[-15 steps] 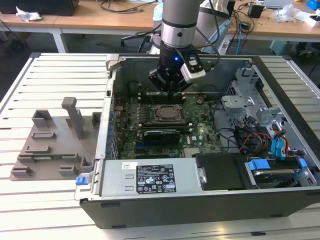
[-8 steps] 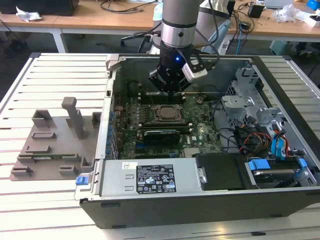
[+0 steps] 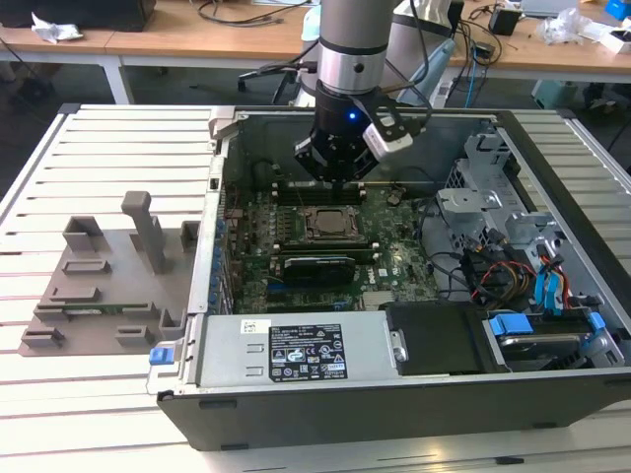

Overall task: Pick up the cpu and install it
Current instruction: 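Install the first cpu locking lever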

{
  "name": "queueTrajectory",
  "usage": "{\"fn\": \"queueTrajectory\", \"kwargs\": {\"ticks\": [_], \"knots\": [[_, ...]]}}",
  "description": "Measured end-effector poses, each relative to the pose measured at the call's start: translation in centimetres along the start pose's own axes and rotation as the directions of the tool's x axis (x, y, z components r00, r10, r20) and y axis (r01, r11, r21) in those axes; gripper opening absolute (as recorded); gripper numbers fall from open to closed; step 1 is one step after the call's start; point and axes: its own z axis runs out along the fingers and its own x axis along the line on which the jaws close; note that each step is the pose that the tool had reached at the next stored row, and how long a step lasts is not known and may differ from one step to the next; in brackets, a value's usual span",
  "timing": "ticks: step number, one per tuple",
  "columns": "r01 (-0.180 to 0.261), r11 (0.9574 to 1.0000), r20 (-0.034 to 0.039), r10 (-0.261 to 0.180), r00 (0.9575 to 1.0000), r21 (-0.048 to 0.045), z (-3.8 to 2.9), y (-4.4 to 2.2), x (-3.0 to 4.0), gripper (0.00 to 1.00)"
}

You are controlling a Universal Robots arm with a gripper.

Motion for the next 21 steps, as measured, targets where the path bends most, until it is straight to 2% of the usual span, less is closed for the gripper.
{"fn": "queueTrajectory", "kwargs": {"ticks": [8,16,21], "knots": [[0.060,0.9982,0.0035,-0.060,0.9982,0.0003,0.00,0.00,0.00,0.11],[0.117,0.9931,0.0070,-0.117,0.9931,0.0008,0.00,0.00,0.00,0.11],[0.153,0.9881,0.0091,-0.154,0.9881,0.0012,0.00,0.00,0.00,0.11]]}}
